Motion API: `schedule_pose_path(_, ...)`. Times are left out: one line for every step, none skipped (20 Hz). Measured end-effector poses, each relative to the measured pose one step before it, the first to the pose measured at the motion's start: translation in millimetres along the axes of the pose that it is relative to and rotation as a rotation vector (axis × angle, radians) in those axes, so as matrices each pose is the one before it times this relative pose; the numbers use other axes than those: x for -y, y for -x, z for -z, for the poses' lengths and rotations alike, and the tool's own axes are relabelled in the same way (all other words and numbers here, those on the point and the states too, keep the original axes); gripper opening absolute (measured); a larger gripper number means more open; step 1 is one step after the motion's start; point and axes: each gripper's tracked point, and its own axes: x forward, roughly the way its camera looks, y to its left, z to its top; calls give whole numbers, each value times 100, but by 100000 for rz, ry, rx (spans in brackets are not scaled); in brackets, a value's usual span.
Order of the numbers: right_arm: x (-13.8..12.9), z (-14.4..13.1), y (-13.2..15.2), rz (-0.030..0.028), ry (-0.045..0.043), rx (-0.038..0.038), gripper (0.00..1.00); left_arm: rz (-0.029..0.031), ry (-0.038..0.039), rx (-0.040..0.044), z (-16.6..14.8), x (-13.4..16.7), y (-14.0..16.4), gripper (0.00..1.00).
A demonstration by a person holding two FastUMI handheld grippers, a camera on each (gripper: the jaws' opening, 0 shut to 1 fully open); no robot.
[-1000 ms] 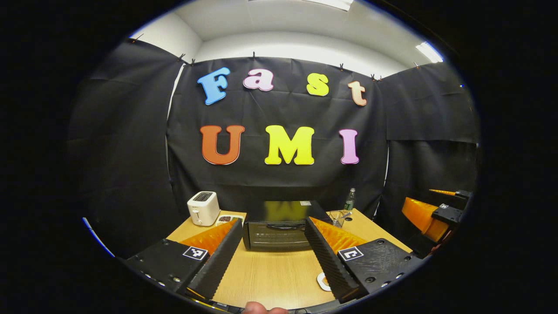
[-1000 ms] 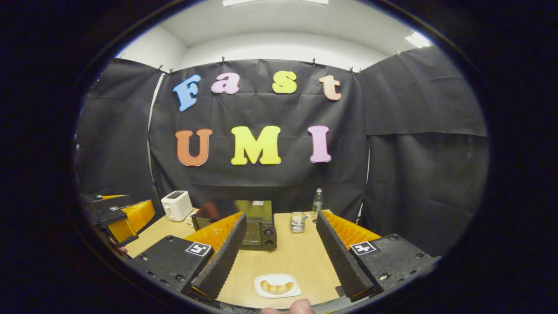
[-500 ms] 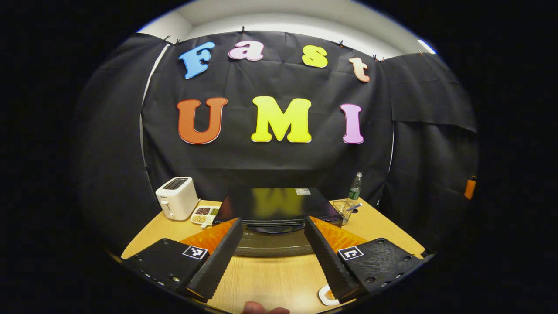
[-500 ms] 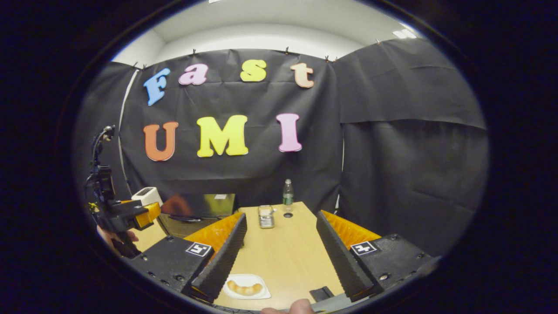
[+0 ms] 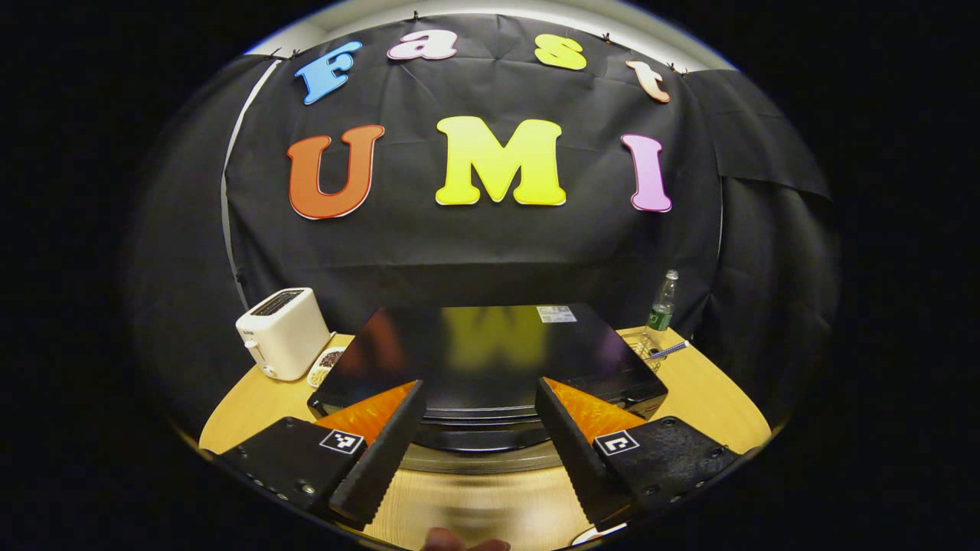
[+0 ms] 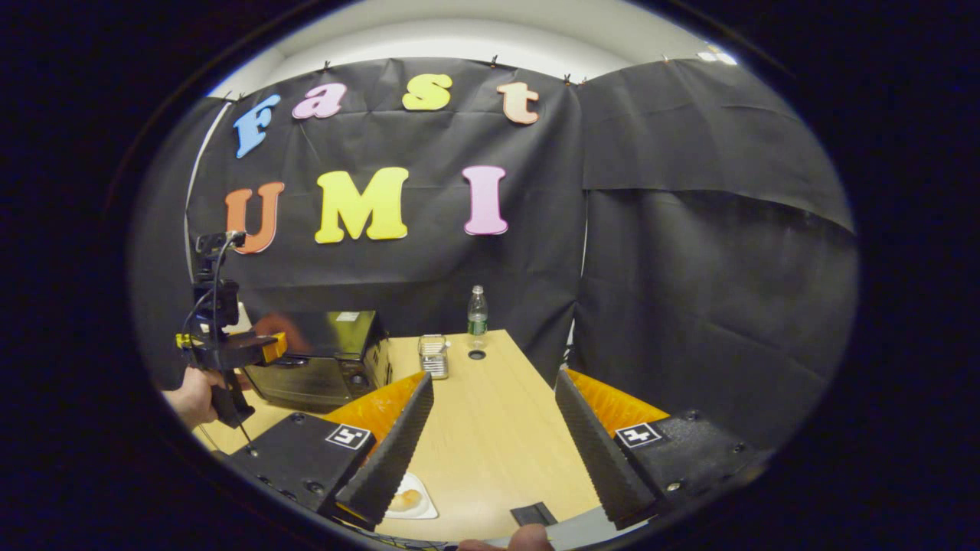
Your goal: Open the electric oven with the left hand, put the food in, and close the electric oven.
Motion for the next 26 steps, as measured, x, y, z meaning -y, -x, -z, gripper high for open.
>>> schedule_pose_path(60,157,-126,214,39,-357,99,-438,149,-424,220,-59,-282,94)
schedule_pose_path(-24,92,-113,122,-152,-529,99,-19,27,-876,301,-90,-270,94)
schedule_pose_path(-20,155,-71,93,-379,-548,99,-84,190,-1976,627,-88,-188,94)
schedule_pose_path(-71,231,-22,-105,-391,-563,99,445,1012,-3226,995,77,-171,94)
schedule_pose_path(-96,86,53,-80,-268,-299,99,-682,533,-3577,1066,-73,34,94)
schedule_pose_path(-47,25,85,37,-103,-169,99,-361,-3545,4042,-765,13,53,96)
schedule_pose_path(-166,-34,101,-123,-125,115,98,-158,-1335,-1271,300,-104,-95,98)
schedule_pose_path(-190,-7,160,-213,-12,86,98,-137,856,410,65,-78,52,95)
schedule_pose_path(-200,103,194,-133,132,77,98,348,283,-1048,135,10,-26,97)
schedule_pose_path(-91,180,177,-177,235,-301,99,429,435,-612,144,-2,328,97)
schedule_pose_path(-174,197,174,-65,-30,-369,99,337,267,-879,138,-7,330,97)
schedule_pose_path(-186,197,145,-276,-432,-341,99,125,-125,-544,111,-12,326,97)
schedule_pose_path(-233,164,161,-432,-591,-518,99,-180,-191,-1033,347,-47,412,97)
schedule_pose_path(-200,244,215,-442,-541,-427,99,-94,4,-1128,430,-10,492,97)
schedule_pose_path(-168,76,223,-211,-498,-129,99,370,254,-1808,640,124,588,97)
schedule_pose_path(-263,42,309,-253,-463,9,99,571,1239,-2536,1110,-9,553,97)
schedule_pose_path(-258,57,207,-296,-378,-109,99,408,1590,-3669,1554,-35,391,96)
schedule_pose_path(-307,160,167,-300,-128,-198,99,177,1212,-3299,1820,-235,466,96)
schedule_pose_path(-203,176,272,-8,-95,-149,99,1372,1648,-3080,1813,105,712,97)
schedule_pose_path(-146,162,343,-68,9,-148,99,1279,1628,-2687,1542,92,488,96)
schedule_pose_path(-172,300,263,-47,304,-476,99,485,1174,-2812,1813,-83,399,96)
schedule_pose_path(-118,402,368,126,598,-708,99,155,376,-2541,1300,-226,-30,96)
schedule_pose_path(-46,368,321,254,534,-859,99,521,-306,-865,916,-14,-25,96)
schedule_pose_path(-60,330,281,77,343,-741,99,172,-1234,-1252,885,-89,-373,95)
schedule_pose_path(-9,262,330,198,365,-637,99,-154,-2134,-1291,751,38,-186,96)
schedule_pose_path(-25,206,339,172,411,-405,99,147,-1713,-1931,835,-39,-427,100)
